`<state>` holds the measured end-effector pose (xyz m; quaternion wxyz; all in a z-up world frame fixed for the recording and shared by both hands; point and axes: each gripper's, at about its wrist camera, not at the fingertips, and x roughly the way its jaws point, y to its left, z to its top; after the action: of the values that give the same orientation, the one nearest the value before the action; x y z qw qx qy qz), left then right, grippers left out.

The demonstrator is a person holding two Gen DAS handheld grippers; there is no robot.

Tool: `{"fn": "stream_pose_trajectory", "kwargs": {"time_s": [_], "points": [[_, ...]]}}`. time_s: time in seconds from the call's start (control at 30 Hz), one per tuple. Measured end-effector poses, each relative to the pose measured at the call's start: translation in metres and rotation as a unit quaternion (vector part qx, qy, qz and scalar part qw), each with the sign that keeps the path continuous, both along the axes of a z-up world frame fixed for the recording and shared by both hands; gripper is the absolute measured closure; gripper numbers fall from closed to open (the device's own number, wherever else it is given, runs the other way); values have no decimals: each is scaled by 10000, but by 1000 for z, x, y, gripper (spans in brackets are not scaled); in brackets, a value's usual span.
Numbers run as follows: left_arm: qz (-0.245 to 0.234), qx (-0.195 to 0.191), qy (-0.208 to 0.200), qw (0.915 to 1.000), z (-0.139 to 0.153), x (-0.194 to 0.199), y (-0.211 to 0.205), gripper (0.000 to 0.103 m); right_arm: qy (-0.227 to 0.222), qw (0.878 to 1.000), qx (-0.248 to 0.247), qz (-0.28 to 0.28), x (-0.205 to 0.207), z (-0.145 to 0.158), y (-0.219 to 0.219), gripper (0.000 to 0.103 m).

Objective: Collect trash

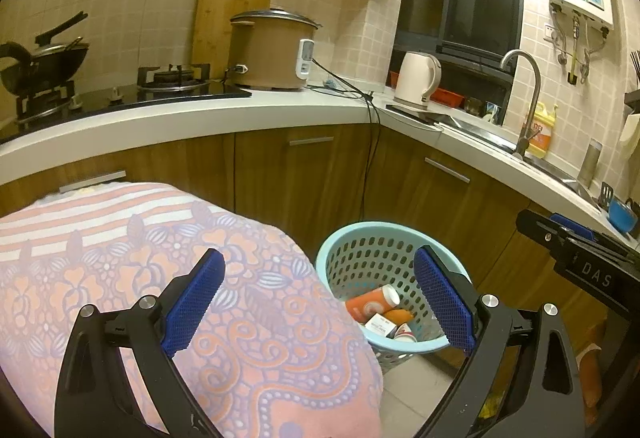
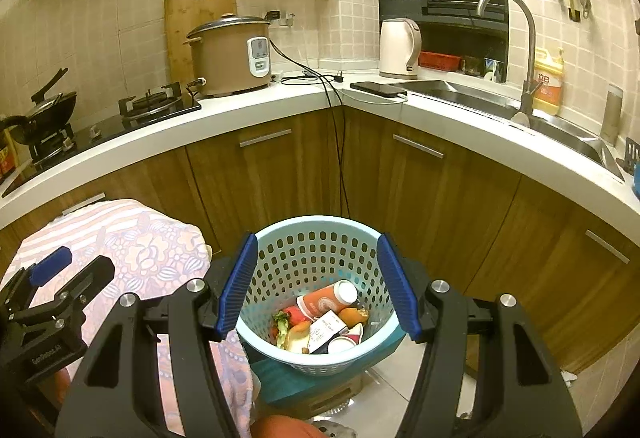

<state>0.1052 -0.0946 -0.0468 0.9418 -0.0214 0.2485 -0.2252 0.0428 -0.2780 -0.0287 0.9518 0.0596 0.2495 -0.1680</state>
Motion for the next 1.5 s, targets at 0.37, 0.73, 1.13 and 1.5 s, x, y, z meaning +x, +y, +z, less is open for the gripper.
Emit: {"fn": "stream_pose_trajectory", "kwargs": {"time_s": [0.37, 0.73, 1.13, 1.5], "points": [[7, 3, 31, 10000, 0, 1, 2, 9, 60, 10000, 19, 57, 1, -3, 2, 45], [39, 45, 56, 10000, -2, 4, 2, 9, 56, 10000, 45, 69, 0, -3, 3, 45], [49, 72, 43, 10000, -3, 4, 2, 9, 85, 9999, 77, 78, 1, -5, 4, 45], [47, 78, 42, 9999, -2, 4, 2, 9, 102, 9999, 94, 82, 1, -6, 1, 45]]}}
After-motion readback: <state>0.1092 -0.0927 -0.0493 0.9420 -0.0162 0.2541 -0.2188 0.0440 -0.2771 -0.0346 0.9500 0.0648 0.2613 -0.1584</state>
